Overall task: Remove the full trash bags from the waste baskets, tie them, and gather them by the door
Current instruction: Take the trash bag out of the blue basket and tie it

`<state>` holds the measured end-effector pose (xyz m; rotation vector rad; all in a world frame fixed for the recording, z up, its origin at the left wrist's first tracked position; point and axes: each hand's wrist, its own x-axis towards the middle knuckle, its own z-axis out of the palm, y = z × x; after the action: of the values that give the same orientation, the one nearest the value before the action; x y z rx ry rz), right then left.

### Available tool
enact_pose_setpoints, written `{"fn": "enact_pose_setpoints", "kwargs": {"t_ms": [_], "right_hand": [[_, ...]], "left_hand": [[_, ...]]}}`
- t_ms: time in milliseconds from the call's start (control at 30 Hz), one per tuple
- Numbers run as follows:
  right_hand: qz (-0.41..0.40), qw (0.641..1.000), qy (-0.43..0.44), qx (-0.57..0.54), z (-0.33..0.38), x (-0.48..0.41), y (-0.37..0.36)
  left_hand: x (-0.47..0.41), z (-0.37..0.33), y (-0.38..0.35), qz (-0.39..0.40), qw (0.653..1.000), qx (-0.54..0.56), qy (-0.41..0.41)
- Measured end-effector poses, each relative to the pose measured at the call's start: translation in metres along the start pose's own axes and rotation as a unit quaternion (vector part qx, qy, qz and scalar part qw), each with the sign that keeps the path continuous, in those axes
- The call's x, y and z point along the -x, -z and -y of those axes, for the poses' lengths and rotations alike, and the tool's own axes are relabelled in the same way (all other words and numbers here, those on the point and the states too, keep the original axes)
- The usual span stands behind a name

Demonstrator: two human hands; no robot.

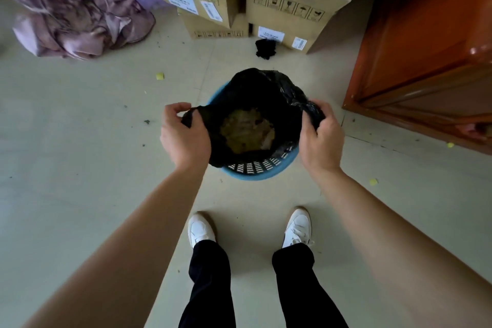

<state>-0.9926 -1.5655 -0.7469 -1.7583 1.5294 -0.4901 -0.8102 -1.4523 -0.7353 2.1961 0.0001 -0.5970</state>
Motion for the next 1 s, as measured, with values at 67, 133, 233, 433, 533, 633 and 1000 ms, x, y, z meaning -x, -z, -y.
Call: {"fn": "enact_pose_setpoints", "kwargs": {"t_ms": [67,133,233,433,533,633,1000], "right_hand": [[0.001,1.0,0.005,-0.017,0.023,0.001,0.02],[-0.002,0.999,0.019,-0.027,0.041,0.001,0.039],[-0.027,0.998,0.029,-0.048,0.066,0.0,0.068],[-0.004,0.998,0.054,-0.034,0.118,0.004,0.109],[0.073,0.991,0.109,-0.012,0.151,0.013,0.125],[0.024,0.981,0.171,-0.087,0.195,0.026,0.139],[0.094,0.971,0.213,-0.056,0.286,0.124,0.081]], "left_hand": [[0.0,-0.017,0.019,-0.013,1.0,0.012,0.012],[0.007,-0.038,0.035,-0.015,0.999,0.027,0.023],[0.018,-0.069,0.059,-0.039,0.992,0.089,0.078],[0.043,-0.108,0.133,-0.084,0.967,0.209,0.118],[0.062,-0.116,0.176,-0.066,0.976,0.197,0.061],[0.079,-0.118,0.221,-0.088,0.984,0.152,0.009],[0.073,-0.052,0.374,-0.267,0.963,0.037,-0.012]]}}
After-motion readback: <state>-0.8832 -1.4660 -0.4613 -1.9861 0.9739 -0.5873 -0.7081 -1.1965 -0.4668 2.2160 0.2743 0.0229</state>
